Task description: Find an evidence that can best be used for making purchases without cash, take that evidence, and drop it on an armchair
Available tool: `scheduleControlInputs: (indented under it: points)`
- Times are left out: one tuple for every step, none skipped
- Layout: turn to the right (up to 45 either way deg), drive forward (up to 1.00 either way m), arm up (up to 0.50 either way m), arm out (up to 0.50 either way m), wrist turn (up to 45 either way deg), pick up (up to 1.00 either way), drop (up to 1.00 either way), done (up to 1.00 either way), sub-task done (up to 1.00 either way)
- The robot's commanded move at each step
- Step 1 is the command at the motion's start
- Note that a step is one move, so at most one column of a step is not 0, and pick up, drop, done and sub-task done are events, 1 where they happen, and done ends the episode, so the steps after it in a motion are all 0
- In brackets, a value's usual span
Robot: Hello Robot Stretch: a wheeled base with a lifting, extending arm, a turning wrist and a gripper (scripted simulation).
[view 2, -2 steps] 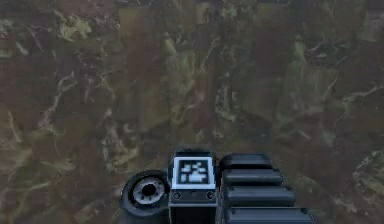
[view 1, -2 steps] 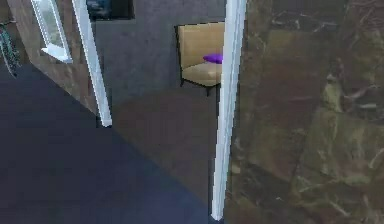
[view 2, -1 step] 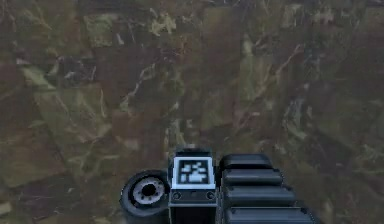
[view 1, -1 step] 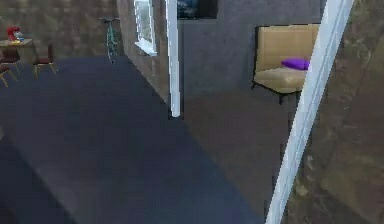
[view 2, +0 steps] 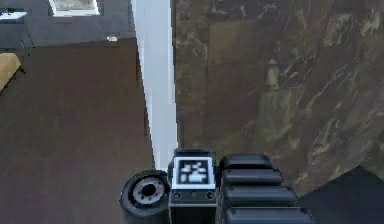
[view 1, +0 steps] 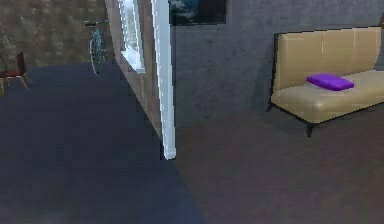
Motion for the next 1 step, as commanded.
scheduleControlInputs:
  points:
    - [15.0,0.00,0.00,0.00,0.0,0.00,0.00,0.00,0.00]
